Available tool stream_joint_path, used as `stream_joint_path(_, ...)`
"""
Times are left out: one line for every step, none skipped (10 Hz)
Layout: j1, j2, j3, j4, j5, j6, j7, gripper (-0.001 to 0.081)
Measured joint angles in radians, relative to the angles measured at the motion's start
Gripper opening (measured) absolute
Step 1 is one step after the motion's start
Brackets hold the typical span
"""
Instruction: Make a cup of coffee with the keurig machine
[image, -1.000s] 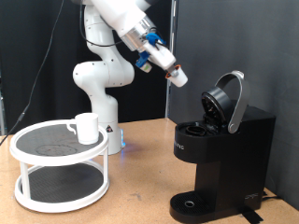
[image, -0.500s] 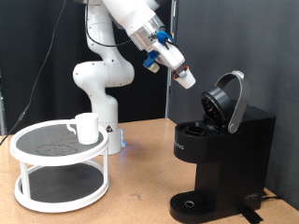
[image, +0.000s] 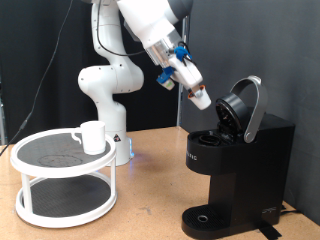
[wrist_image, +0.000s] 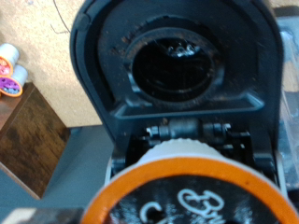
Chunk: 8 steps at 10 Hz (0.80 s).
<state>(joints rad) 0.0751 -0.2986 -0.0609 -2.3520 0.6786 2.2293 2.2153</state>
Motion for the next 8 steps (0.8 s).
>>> stream_joint_path(0.000,0.013,0.009,-0.005,0.000,0.025,0.000,0.0378)
stream_joint_path(0.000,0.025,0.015,-0.011,0.002,0.054,0.000,0.0378)
stream_joint_path(0.000,0.038,0.021,-0.016,0.002,0.078,0.000,0.0378)
stream_joint_path(0.000,0.052,0.026,-0.018,0.000,0.091,0.000,0.0378)
stream_joint_path(0.000,0.067,0.030,-0.018,0.000,0.103,0.000,0.0378)
stream_joint_path(0.000,0.080,0.035,-0.019,0.000,0.112,0.000,0.0378)
stream_joint_path(0.000,0.093,0.040,-0.022,0.000,0.125,0.000,0.0378)
stream_joint_path(0.000,0.102,0.047,-0.028,0.000,0.138,0.000,0.0378)
